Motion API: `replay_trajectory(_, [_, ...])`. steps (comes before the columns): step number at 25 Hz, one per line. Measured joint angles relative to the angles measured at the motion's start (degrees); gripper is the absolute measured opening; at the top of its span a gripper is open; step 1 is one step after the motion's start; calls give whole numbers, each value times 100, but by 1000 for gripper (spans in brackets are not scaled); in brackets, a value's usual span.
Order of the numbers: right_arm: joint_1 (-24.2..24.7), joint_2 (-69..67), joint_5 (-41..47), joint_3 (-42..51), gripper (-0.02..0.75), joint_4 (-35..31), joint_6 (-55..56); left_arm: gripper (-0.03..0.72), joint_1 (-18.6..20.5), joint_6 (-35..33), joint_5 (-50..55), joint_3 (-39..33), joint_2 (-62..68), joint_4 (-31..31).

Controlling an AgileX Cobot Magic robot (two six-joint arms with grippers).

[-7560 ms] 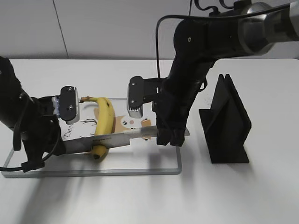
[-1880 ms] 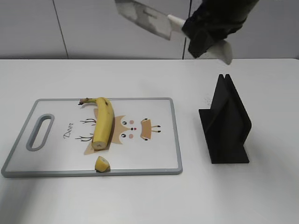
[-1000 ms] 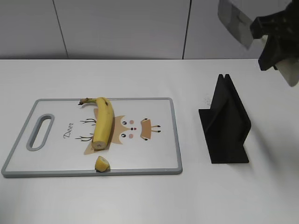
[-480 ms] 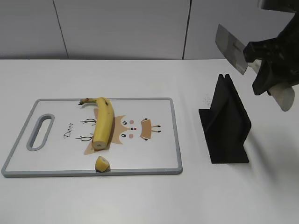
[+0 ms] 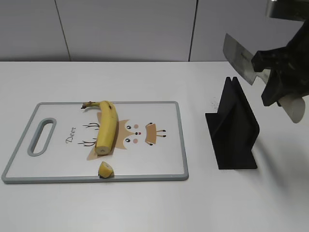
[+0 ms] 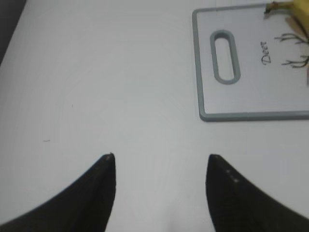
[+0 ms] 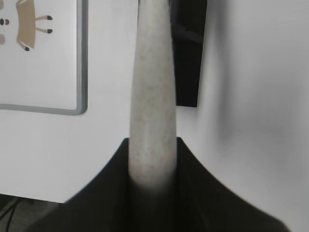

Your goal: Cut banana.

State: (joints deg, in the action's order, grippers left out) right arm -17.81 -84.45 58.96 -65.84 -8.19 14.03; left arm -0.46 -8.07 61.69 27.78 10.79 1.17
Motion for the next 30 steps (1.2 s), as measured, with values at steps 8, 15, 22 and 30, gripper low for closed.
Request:
replay_trajectory(8, [-7, 0, 110, 301, 171, -41, 2, 565, 0, 5, 26, 0, -1022, 12])
replay_trajectory(15, [-7, 0, 281, 312, 171, -140, 2, 564, 0, 5, 26, 0, -1001, 12])
replay_trajectory(22, [-7, -70, 390, 312, 172, -279, 2, 555, 0, 5, 26, 0, -1001, 12])
replay_trajectory(30, [-7, -459, 390, 312, 172, -449, 21, 553, 0, 5, 26, 0, -1001, 12])
